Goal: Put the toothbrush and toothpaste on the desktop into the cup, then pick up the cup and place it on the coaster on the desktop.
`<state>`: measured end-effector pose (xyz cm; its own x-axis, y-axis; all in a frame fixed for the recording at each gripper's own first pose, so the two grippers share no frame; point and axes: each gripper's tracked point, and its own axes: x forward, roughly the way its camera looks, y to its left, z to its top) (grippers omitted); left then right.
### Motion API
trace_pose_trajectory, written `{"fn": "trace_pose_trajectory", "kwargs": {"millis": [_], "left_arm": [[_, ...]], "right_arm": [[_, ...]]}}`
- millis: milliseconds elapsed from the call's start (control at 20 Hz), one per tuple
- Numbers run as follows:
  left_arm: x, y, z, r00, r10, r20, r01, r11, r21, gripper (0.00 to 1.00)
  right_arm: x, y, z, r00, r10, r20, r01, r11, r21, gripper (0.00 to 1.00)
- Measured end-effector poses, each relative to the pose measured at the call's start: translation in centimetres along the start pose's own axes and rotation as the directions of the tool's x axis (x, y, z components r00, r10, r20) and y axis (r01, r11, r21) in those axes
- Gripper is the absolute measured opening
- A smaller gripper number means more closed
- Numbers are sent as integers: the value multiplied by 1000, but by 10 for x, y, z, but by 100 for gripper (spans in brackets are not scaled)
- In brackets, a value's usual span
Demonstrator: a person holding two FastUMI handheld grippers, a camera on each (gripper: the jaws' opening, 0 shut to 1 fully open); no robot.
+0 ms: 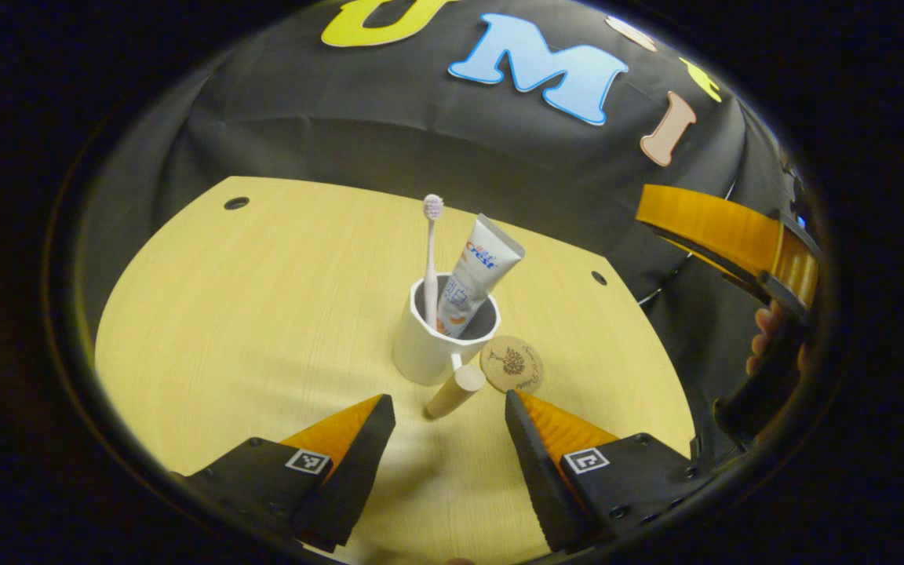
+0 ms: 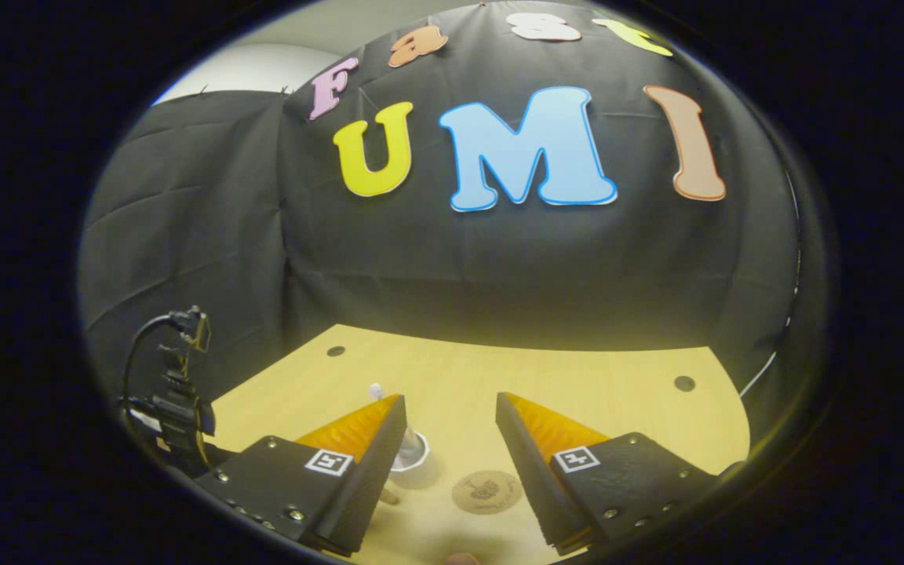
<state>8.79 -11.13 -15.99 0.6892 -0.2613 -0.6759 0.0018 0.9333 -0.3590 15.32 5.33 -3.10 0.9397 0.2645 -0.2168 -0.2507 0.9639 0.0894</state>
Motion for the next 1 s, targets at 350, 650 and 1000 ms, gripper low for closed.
{"fn": "trace_pose_trajectory", "kwargs": {"millis": [350, 650, 1000], "left_arm": [[38, -3, -4, 987, 4, -160, -14, 998, -66, 92], [64, 7, 3, 966, 66, -251, -80, 996, -48, 88], [86, 15, -12, 907, 123, -402, -136, 991, -4, 77]], "right_arm": [[-28, -50, -31, 993, -98, -63, 99, 995, 14, 78], [-36, -65, -55, 987, -108, -120, 114, 993, 39, 78], [-40, -79, -72, 980, -116, -160, 129, 989, 71, 78]]}}
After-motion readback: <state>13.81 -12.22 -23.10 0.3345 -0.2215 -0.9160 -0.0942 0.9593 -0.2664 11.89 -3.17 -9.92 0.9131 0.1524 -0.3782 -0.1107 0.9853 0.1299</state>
